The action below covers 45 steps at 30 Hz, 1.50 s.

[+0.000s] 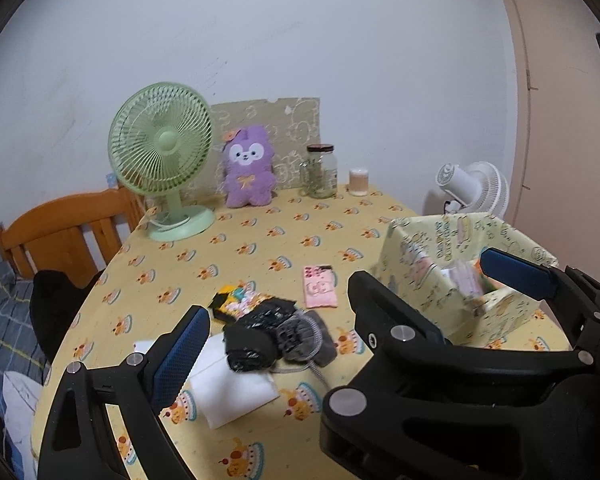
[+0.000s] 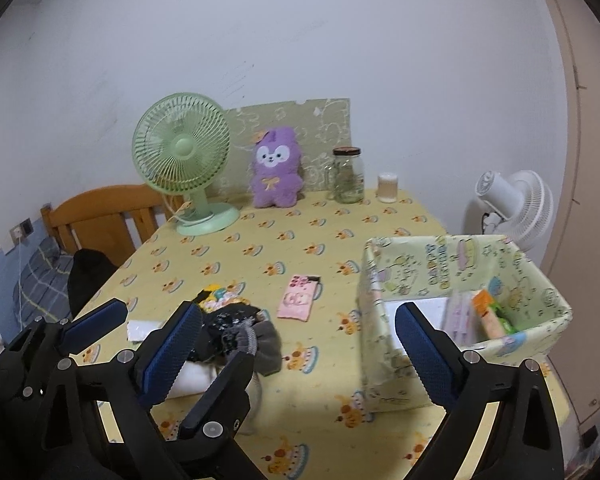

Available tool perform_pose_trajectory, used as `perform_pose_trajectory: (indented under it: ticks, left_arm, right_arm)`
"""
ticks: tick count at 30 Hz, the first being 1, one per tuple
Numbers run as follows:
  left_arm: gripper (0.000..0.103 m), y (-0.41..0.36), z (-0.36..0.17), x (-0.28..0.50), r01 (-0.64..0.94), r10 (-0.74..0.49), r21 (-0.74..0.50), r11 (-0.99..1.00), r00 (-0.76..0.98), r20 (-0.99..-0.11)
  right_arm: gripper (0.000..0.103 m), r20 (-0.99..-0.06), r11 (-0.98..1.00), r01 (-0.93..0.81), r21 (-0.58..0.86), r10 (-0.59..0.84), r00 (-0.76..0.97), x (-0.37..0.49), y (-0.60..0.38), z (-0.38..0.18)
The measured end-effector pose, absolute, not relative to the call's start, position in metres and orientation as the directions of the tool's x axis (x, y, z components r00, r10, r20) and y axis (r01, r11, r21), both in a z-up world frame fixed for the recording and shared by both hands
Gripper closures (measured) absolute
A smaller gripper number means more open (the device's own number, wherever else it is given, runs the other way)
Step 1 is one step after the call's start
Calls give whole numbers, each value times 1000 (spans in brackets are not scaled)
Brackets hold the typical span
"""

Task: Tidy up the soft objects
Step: 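Move both open tools back toward the black bag and grey glove, then grasp the black plastic bag with the left tool while the right grasps the grey knit glove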

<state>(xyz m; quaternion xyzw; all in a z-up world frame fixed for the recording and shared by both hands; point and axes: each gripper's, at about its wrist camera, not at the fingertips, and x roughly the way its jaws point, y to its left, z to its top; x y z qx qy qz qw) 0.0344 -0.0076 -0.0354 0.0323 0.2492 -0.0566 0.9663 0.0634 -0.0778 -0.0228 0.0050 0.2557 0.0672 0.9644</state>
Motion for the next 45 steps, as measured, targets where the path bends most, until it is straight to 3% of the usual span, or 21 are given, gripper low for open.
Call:
perform_pose_trajectory:
  ticks: [20, 32, 38, 40, 45]
  left_arm:
    - [6, 31, -81, 59, 21, -18, -1, 1000, 818, -575]
    - [6, 33, -103, 79, 9, 3, 17, 1000, 783, -622]
    - [7, 36, -113, 88, 6, 13, 27, 1000, 760, -650]
    - [7, 36, -116, 91, 3, 20, 34, 999, 752, -659]
    - [7, 37, -117, 92, 5, 14, 27, 1000, 746, -666]
  right_arm:
    - [12, -599, 974, -221, 53, 208, 773, 100, -37, -72]
    - [23, -668, 972, -229, 60, 209, 714, 128, -34, -99]
    - [33, -693, 965, -251, 75, 231, 682, 139, -31, -111]
    - [50, -701, 962, -262, 81, 242, 671, 141, -30, -114]
    - [57, -699, 954, -282, 105, 273, 661, 141, -30, -116]
